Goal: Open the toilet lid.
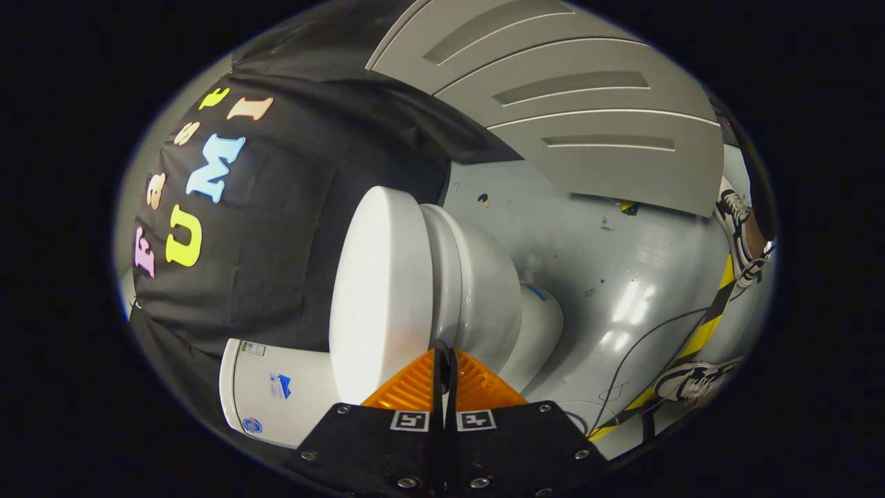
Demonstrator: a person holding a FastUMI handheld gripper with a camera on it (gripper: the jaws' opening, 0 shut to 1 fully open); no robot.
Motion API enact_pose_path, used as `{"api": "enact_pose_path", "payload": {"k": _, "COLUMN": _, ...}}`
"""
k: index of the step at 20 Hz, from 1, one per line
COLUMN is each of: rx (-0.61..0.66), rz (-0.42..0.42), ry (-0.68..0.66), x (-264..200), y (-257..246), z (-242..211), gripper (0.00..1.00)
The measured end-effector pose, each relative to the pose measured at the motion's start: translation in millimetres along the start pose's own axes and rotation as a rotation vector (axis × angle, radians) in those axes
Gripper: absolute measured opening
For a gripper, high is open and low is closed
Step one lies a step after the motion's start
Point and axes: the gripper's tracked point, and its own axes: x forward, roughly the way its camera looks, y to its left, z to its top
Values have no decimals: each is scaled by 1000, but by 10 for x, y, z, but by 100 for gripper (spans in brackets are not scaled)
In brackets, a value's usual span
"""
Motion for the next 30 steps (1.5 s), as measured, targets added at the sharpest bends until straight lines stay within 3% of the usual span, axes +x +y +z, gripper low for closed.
{"api": "enact_pose_path", "payload": {"k": 11, "rx": -184, "rz": -10, "ry": -89, "x": -138, "y": 214, "z": 65, "gripper": 0}}
{"api": "enact_pose_path", "payload": {"k": 30, "rx": -615, "rz": -7, "ry": -225, "x": -759, "y": 1394, "z": 54, "gripper": 0}}
